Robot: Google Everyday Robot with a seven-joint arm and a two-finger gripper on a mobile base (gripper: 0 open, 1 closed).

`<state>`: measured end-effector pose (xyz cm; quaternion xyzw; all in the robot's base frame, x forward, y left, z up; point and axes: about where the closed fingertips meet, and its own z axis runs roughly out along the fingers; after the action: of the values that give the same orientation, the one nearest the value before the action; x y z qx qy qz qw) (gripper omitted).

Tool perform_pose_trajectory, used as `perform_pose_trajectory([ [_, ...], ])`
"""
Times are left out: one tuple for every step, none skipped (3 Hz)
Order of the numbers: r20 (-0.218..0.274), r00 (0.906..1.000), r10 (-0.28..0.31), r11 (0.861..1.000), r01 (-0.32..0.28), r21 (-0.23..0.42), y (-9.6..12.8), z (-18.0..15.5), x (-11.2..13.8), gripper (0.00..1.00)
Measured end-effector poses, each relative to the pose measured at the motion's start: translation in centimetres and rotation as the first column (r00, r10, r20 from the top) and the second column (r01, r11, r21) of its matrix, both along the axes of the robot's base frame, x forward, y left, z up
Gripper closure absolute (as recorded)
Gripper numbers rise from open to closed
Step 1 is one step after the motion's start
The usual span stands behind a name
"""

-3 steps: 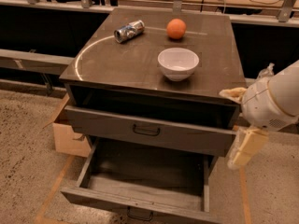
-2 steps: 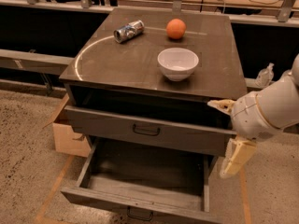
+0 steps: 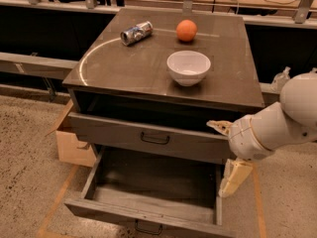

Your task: Open top drawer

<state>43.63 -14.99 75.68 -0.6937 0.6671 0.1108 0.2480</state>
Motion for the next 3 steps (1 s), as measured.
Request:
perform_pose_trajectory([
  [0.001,0.9998,-0.019,1.0,0.019,-0.005,0.6,-2.1,2.1,0.0],
  [0.009,0.999,-0.044,0.999,0.044,-0.028,0.8,-3.7,4.3,0.0],
  [0.027,0.9969,-0.074,0.996,0.075,-0.05,0.8,-4.8,6.4,0.0],
])
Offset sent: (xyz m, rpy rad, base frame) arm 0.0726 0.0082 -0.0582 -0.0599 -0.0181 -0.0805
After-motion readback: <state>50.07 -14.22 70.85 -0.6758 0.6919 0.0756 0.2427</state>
